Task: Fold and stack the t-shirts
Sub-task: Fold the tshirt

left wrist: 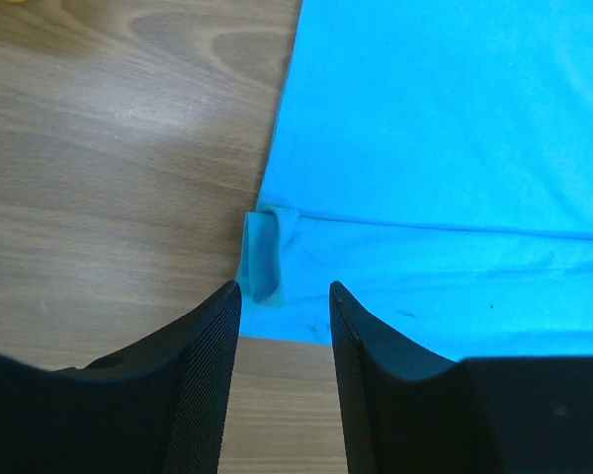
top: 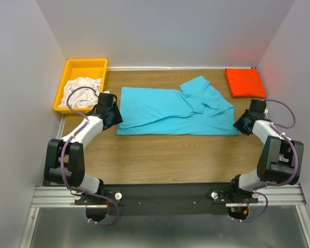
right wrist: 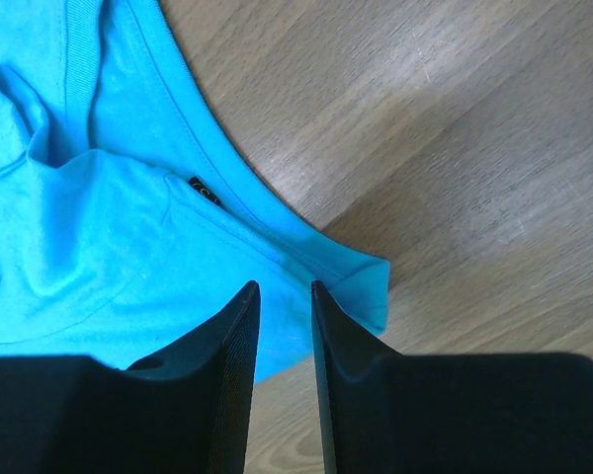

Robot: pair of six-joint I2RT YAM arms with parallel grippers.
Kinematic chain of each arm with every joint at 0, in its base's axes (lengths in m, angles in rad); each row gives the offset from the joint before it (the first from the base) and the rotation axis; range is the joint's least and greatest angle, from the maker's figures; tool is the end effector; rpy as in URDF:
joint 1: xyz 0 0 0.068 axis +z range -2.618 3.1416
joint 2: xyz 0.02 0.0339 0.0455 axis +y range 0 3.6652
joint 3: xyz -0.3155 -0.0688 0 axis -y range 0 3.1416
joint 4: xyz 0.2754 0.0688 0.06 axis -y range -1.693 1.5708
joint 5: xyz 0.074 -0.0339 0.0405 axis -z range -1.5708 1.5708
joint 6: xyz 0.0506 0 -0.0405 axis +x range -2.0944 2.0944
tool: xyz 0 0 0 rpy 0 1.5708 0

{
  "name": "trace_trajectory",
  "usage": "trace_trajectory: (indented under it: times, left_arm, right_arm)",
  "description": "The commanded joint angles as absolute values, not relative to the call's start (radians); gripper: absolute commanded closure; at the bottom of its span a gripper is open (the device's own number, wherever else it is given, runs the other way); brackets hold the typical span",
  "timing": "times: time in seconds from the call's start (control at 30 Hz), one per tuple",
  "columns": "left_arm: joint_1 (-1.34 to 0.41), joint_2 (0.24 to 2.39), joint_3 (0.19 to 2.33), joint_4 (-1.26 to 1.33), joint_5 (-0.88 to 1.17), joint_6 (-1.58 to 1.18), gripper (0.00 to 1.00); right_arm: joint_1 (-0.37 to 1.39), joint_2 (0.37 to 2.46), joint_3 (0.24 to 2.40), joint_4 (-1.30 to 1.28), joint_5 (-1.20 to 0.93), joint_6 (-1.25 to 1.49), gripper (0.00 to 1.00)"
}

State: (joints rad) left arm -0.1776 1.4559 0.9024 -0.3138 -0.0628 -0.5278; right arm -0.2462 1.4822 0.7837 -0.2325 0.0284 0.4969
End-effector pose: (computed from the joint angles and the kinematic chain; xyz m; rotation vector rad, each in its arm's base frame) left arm 0.3256 -0.0552 0.2383 -0.4546 2.4078 -0.2384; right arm 0.3061 -0.0784 0.1967 0.9195 2.3275 0.0684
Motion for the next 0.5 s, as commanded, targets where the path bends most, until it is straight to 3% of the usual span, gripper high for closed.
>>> trace_trajectory:
  times: [0.0, 0.33, 0.47]
  left_arm:
    - [-0.173, 1.515, 0.896, -0.288, -0.02, -0.56, 0.51]
    - [-0.173, 1.575, 0.905, -0.276, -0.032, -0.566, 0.59]
    - [-0.173, 1.588, 0.913, -0.276, -0.034, -0.558, 0.78]
  right_arm:
    - [-0.255, 1.457, 0.77, -0.252, 0.014, 0.491, 0.66]
    - [-0.255, 1.447, 0.759, -0.252, 0.012, 0.491, 0.65]
    - [-0.255, 1.447, 0.762, -0.25, 0.008, 0.488, 0.65]
